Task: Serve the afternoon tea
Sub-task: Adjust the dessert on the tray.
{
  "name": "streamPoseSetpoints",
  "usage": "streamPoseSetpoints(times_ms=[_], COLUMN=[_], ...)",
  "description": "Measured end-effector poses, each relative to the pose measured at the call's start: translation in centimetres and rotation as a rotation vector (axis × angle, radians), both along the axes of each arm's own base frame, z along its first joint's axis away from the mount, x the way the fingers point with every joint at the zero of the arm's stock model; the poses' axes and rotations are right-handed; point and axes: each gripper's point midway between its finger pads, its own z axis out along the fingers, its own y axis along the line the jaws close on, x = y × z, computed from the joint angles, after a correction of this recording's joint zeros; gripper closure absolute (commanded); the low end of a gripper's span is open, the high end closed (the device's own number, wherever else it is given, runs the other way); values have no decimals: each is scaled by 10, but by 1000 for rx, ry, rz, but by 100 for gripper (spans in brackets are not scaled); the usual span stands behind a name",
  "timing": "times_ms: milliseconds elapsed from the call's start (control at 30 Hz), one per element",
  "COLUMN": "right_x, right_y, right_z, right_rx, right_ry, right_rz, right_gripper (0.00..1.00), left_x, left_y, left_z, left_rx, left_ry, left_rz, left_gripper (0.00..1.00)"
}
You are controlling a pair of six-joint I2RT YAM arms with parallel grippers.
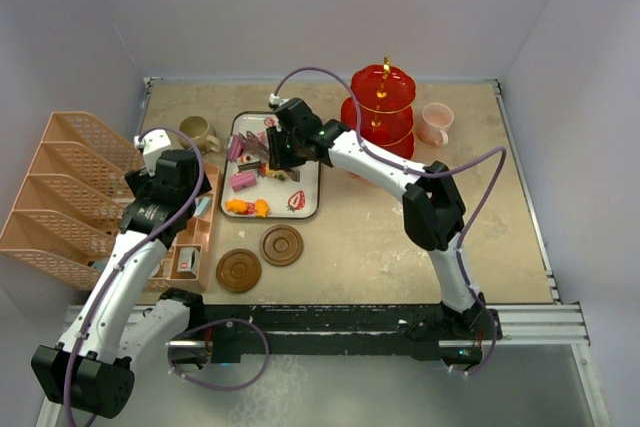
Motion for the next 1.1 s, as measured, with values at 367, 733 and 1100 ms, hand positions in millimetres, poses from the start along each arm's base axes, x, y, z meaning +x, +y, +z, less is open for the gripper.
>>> streamPoseSetpoints(times_ms=[367, 733, 1100], right_x=[19, 30, 35], right_y=[0, -22, -25], right_z=[2, -8, 3], right_rx=[-66, -196, -158], right_ry=[-40, -64, -65], right_rz=[-19, -65, -61], right_gripper=[63, 63, 59], left_x=[0, 1, 2], left_y=[-1, -2, -3], left_z=[0, -3, -4], left_rx=[-2, -2, -3], left_ry=[1, 14, 16], left_rz=[-3, -16, -17], left_gripper=[4, 4, 4])
